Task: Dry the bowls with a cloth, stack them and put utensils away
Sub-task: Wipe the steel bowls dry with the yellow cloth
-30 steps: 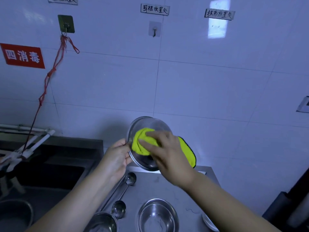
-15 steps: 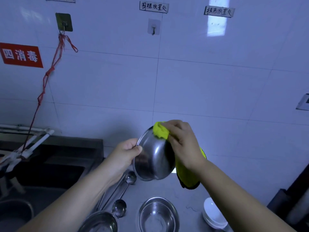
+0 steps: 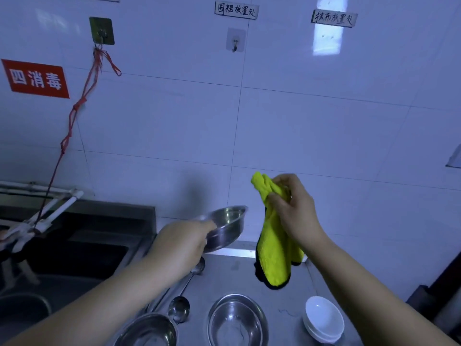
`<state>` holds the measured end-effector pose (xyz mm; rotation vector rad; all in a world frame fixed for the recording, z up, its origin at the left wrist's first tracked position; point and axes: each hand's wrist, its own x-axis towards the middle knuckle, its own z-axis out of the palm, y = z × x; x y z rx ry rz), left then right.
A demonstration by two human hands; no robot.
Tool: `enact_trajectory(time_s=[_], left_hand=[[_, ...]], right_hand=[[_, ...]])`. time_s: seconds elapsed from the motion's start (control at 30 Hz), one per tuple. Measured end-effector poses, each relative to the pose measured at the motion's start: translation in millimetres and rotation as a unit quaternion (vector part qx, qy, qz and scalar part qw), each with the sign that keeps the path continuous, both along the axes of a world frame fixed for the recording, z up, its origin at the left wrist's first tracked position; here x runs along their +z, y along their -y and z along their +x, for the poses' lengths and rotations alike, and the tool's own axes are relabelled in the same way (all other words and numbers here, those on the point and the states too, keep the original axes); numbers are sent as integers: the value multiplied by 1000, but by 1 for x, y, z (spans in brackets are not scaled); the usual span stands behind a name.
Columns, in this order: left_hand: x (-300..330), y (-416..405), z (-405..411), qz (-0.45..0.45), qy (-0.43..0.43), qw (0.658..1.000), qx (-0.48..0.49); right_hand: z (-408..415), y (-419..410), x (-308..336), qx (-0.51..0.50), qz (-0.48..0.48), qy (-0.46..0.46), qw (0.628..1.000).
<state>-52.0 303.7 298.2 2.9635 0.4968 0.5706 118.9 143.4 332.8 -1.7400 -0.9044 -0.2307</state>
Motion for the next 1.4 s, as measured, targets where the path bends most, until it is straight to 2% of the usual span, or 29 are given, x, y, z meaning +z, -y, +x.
enact_trajectory(time_s=[0.1, 0.17, 0.3, 0.37, 0.43, 0.5, 0.57, 0.63, 0.7, 0.83, 0.93, 0.97, 1.03, 1.17, 1.23, 1.3, 1.4], left_hand=[[-5, 13, 4, 131, 25, 988, -83], [0, 14, 5, 220, 71, 965, -124], [0, 4, -3, 299, 132, 928, -180], [-2, 0, -8, 312, 157, 917, -194], [-3, 1, -10, 318, 182, 905, -217], [-4, 6, -9, 318, 188, 899, -235], [-7, 10, -6, 314, 188, 897, -248], [-10, 12, -4, 303, 179, 899, -260], [-11, 9, -2, 294, 158, 902, -274], [5, -16, -1, 274, 146, 909, -277], [20, -32, 3, 327, 160, 889, -279], [21, -32, 4, 333, 158, 883, -291], [19, -23, 6, 338, 155, 876, -306], [1, 15, 18, 350, 195, 869, -291], [-4, 22, 26, 338, 208, 875, -276], [-5, 15, 26, 316, 209, 881, -283], [2, -11, 22, 312, 192, 888, -277]], right_hand=[[0, -21, 16, -14, -33, 30, 999], [-1, -28, 16, 49, -135, 82, 986], [1, -14, 8, 235, -389, 86, 887], [2, -4, 4, 263, -439, 136, 848], [-1, 3, 0, 257, -452, 206, 829], [-5, 5, -12, 219, -438, 287, 823], [-10, 4, -31, 176, -360, 360, 843], [-15, 4, -47, 152, -273, 392, 865], [-15, 7, -55, 137, -238, 419, 866], [7, 23, -48, 124, -214, 526, 813], [20, 32, -38, 115, -210, 590, 771], [21, 33, -38, 115, -207, 597, 767], [18, 33, -41, 105, -206, 577, 783], [-18, 13, -55, 57, -180, 441, 877], [-25, 5, -61, 39, -176, 405, 896], [-16, 10, -64, 59, -193, 435, 878], [6, 30, -64, 89, -198, 520, 826]])
